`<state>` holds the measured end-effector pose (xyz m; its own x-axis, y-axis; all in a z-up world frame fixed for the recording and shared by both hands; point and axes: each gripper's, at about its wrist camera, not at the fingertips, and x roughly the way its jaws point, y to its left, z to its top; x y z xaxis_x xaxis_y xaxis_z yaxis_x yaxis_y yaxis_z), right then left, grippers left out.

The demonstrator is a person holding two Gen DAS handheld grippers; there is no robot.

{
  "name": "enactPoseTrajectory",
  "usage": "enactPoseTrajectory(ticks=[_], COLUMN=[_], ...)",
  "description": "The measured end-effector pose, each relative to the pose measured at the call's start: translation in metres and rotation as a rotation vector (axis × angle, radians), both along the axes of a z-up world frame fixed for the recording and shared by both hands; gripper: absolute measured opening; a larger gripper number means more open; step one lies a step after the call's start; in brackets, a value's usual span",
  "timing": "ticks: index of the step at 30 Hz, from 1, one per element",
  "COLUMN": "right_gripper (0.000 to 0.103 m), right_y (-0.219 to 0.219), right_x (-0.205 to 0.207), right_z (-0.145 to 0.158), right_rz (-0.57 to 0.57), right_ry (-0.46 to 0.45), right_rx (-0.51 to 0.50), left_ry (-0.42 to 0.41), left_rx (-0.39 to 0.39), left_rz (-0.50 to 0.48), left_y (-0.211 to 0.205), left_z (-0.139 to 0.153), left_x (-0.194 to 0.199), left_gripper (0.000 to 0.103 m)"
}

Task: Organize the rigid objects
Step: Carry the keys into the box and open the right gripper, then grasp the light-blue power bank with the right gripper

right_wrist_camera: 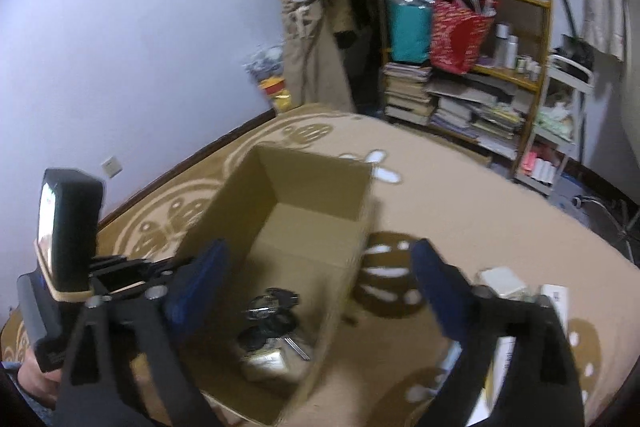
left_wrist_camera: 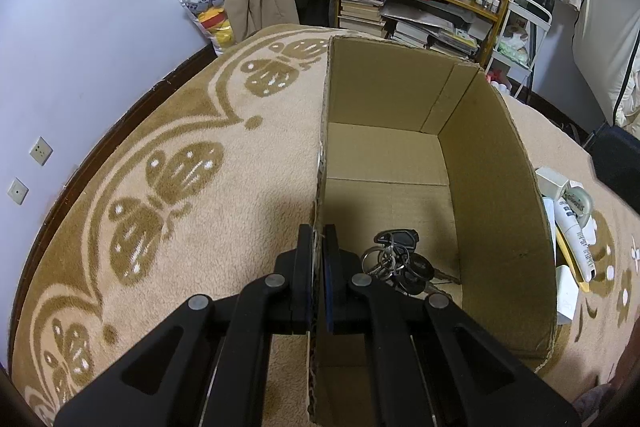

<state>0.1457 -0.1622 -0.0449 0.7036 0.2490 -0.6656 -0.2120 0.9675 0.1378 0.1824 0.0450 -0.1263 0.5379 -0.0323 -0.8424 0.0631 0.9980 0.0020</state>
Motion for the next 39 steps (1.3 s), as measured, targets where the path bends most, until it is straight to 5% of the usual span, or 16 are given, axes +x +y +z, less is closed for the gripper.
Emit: enactPoseTrajectory(ticks=[19, 32, 39], right_gripper=[0.103, 0.066, 0.064], right_y=[-0.084, -0.1, -0.093], right_x=[-0.004, 0.001, 0.008], right_z=[-0.066, -0.116, -0.134], right_rz=[-0.213, -0.293, -0.303], right_ry=[0.203, 0.397, 0.462], right_rx=[0.03, 0.1, 0.044], left_ry=[-0.006, -0.003, -0.001], left_rx=[0.004, 0.01, 0.0], left_rz=[0.005, -0.003, 0.0], left_y=[-0.002, -0.002, 0.0], left_z=[-0.001, 0.0, -0.001], left_x=[-0.002, -0.002, -0.001], left_gripper=[0.004, 0.004, 0.004])
